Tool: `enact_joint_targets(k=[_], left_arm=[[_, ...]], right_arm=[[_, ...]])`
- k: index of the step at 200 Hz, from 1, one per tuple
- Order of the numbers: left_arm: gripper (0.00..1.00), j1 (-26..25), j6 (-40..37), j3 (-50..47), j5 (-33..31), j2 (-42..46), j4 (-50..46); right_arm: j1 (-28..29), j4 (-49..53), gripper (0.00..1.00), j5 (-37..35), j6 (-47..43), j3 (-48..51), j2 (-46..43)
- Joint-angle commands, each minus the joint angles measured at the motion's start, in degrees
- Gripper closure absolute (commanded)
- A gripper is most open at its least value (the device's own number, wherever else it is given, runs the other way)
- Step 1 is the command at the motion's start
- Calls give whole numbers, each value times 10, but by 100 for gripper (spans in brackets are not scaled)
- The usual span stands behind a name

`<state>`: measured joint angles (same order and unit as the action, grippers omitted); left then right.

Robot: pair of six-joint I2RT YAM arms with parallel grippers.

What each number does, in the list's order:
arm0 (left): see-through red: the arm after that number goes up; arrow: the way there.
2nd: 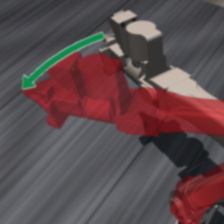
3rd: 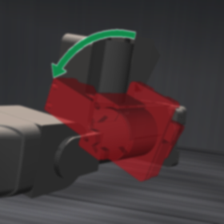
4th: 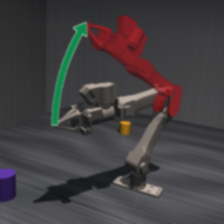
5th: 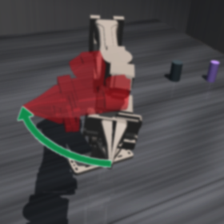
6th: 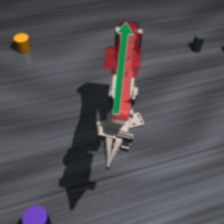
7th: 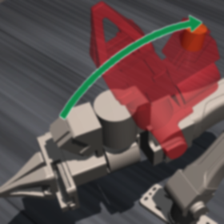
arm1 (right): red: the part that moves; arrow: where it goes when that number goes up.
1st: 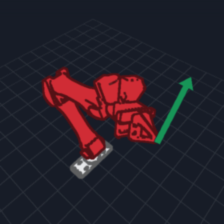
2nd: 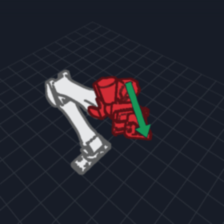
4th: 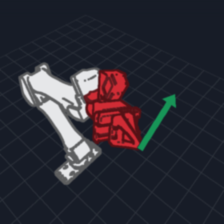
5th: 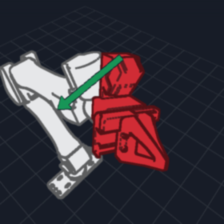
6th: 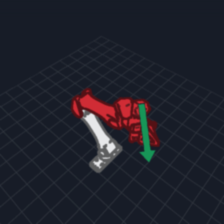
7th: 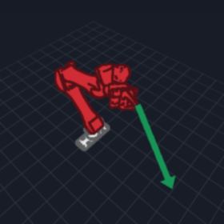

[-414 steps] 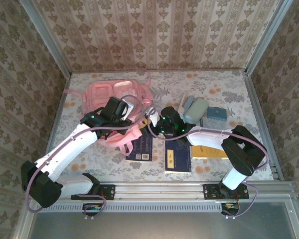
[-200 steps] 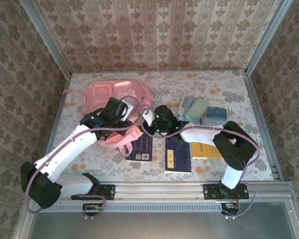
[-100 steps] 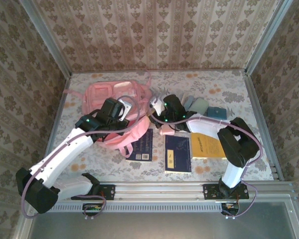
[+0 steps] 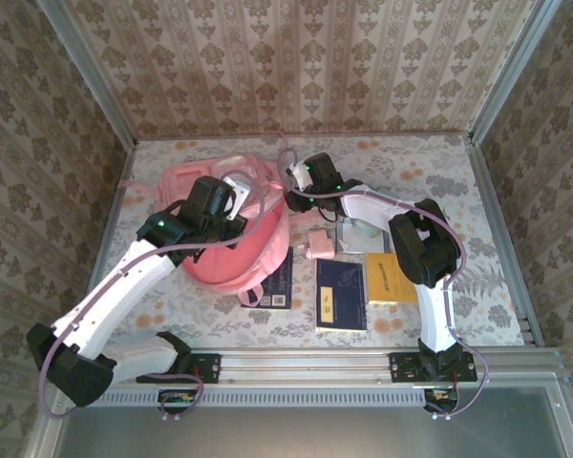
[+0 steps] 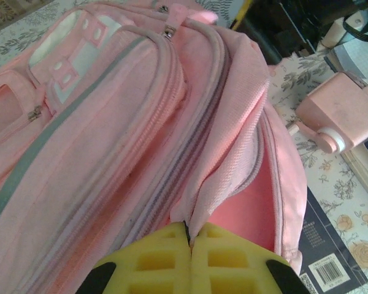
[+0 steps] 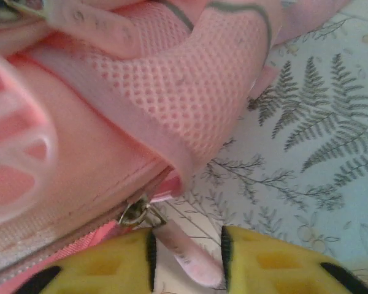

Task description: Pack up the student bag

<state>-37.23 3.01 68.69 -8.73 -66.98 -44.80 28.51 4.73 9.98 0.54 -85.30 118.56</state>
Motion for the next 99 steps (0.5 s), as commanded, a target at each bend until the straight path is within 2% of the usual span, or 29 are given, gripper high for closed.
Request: enact_joint_targets(k=[1,16,32,47,78,92,99], left_arm=[[100,29,14,48,5,-26,18],[100,64,27,72,33,-52,22],[100,105,47,97,74,-76,25],[100,148,77,120,122,-99,26],[100,189,137,150,188,-137,64],[100,190,126,178,185,-171,64],[100,190,121,205,186,-193,50]], right_arm=[[-2,-35,54,-48,15,33,-60],[0,-58,52,-74,16,76,-113],[1,-90,55,-97,19,133,-176],[1,-69,58,-131,49,156,-217],[13,92,59,-182,97,117,-253],[27,82,62,-187,77,139,-273],[33,46,64,-166,62,171,-292]])
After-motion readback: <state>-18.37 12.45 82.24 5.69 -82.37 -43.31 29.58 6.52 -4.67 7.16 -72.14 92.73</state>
